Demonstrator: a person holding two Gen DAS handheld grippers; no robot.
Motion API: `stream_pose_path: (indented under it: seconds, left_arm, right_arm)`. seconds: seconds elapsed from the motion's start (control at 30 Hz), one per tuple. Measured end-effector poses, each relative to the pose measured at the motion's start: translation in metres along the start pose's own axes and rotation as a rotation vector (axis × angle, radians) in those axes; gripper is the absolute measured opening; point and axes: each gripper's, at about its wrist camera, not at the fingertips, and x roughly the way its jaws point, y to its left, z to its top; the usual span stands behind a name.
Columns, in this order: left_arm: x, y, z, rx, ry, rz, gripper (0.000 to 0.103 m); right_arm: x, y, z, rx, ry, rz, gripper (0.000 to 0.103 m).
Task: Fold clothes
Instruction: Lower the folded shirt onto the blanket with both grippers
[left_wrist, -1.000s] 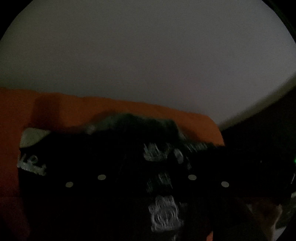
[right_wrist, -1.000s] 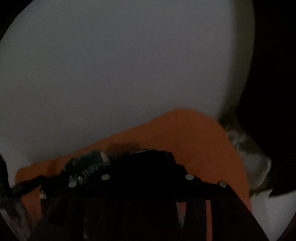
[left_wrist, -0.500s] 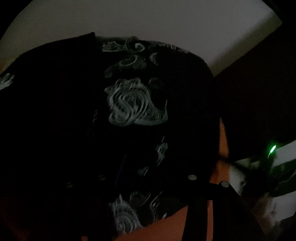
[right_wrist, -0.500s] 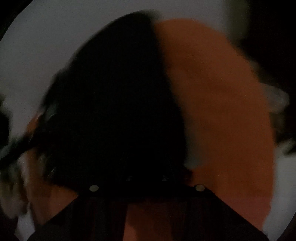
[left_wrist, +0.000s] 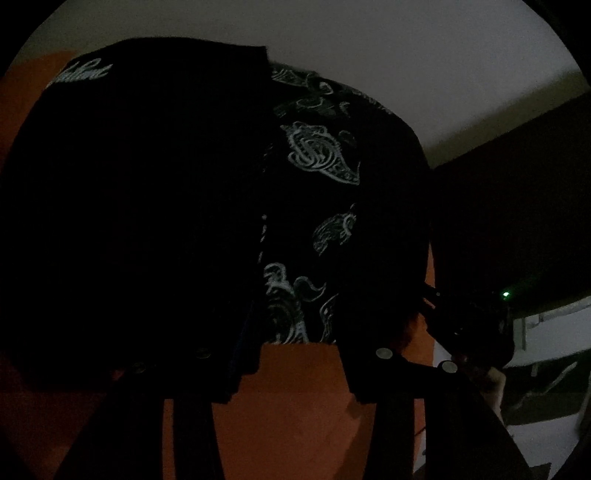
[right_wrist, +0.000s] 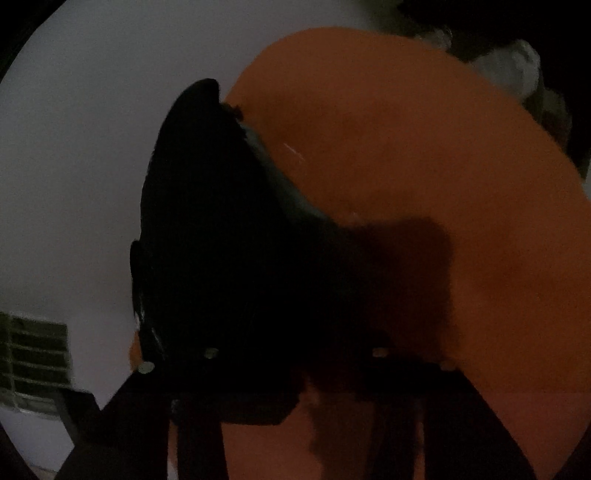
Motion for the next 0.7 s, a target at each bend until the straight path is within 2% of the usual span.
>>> stream_pose_path:
  seconds: [0.07, 0.13, 0.2, 0.27, 0.3, 0.37, 0.4, 0.47, 0.5, 0.6, 0.63, 0.67, 0.7]
  left_arm:
    - [0.004, 0.001, -0.005, -0.007, 0.004, 0.004, 0.046]
    - [-0.001, -0.001, -0.009, -0.001, 0.004, 0.002, 0.046]
    - [-0.001, -0.003, -0.010, 0.022, 0.004, 0.014, 0.046]
    - [0.005, -0.006, -0.007, 0.047, 0.008, 0.046, 0.046]
    - [0.008, -0.007, -0.005, 0.054, 0.008, 0.052, 0.046]
    - [0.008, -0.014, -0.002, 0.071, 0.003, 0.057, 0.046]
    - [0.009, -0.020, 0.000, 0.085, -0.002, 0.059, 0.046]
    - [0.014, -0.032, 0.004, 0.119, -0.015, 0.066, 0.046]
    - [0.019, -0.038, 0.004, 0.141, -0.020, 0.081, 0.046]
    - [0.038, -0.048, -0.002, 0.206, -0.012, 0.169, 0.046]
    - [0.042, -0.050, -0.005, 0.227, -0.005, 0.199, 0.046]
    - [0.047, -0.052, -0.009, 0.247, 0.002, 0.229, 0.046]
    - [0.052, -0.054, -0.012, 0.267, 0.009, 0.259, 0.046]
  right_arm:
    - [0.001, 0.000, -0.001, 0.062, -0.041, 0.015, 0.007]
    - [-0.011, 0.005, -0.004, 0.091, -0.108, 0.012, 0.006]
    - [-0.019, 0.022, -0.005, 0.006, -0.140, -0.051, 0.006]
    - [-0.012, 0.035, -0.004, -0.069, -0.095, -0.129, 0.009]
    - [-0.016, 0.030, -0.006, -0.079, -0.068, -0.155, 0.013]
    - [-0.023, 0.030, -0.005, -0.101, -0.043, -0.187, 0.015]
    - [-0.029, 0.037, -0.005, -0.138, -0.063, -0.247, 0.018]
    - [-0.051, 0.068, -0.014, -0.269, -0.180, -0.442, 0.018]
    - [-0.056, 0.076, -0.018, -0.305, -0.210, -0.444, 0.018]
    - [-0.054, 0.088, -0.033, -0.318, -0.161, -0.220, 0.018]
    - [-0.042, 0.094, -0.037, -0.317, -0.122, -0.158, 0.018]
    - [-0.030, 0.100, -0.041, -0.325, -0.090, -0.113, 0.018]
    - [-0.019, 0.104, -0.046, -0.355, -0.077, -0.106, 0.018]
